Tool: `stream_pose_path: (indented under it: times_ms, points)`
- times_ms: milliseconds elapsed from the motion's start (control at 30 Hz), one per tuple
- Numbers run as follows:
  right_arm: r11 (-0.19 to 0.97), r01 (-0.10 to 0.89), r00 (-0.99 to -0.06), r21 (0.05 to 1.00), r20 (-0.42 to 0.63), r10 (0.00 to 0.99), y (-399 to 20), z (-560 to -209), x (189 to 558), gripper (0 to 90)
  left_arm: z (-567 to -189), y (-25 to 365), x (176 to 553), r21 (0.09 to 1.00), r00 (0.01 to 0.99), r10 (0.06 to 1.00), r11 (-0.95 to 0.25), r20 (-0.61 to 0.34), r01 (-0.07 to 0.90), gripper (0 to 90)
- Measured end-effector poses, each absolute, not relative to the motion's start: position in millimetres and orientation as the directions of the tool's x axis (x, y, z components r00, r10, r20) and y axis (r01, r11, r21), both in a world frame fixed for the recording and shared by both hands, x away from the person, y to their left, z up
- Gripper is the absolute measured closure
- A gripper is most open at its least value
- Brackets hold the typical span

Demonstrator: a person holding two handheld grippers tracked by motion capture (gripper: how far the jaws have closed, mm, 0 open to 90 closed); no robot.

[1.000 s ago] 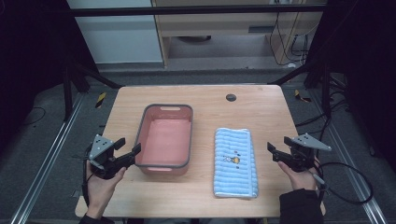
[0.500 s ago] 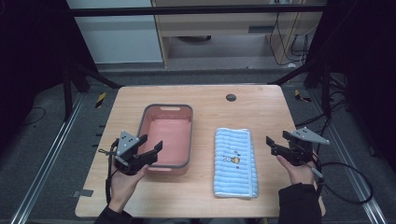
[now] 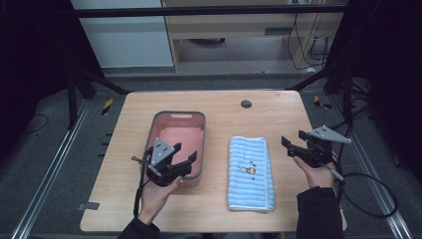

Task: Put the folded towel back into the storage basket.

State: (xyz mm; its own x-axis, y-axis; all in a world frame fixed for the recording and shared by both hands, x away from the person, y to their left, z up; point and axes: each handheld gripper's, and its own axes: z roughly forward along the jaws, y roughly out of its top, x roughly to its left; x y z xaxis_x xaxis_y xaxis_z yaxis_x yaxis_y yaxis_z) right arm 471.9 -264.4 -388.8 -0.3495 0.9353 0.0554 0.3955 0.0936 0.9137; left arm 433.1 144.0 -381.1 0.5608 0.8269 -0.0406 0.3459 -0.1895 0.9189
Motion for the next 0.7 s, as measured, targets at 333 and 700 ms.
stream_pose_path:
  times_ms: [333, 700]
  points:
    - [0.109, 0.404, -0.36, 0.908, 0.048, 0.932, -252.5, -385.4, 485.2, 32.6, -394.9, 107.7, 433.3, 0.903, 0.606, 0.795, -0.231, -0.04, 0.363, 39.2]
    - [0.135, 0.42, -0.361, 0.898, 0.029, 0.932, -246.5, -396.0, 502.4, 34.2, -411.4, 80.6, 430.7, 0.883, 0.642, 0.766, -0.279, -0.032, 0.377, 42.1]
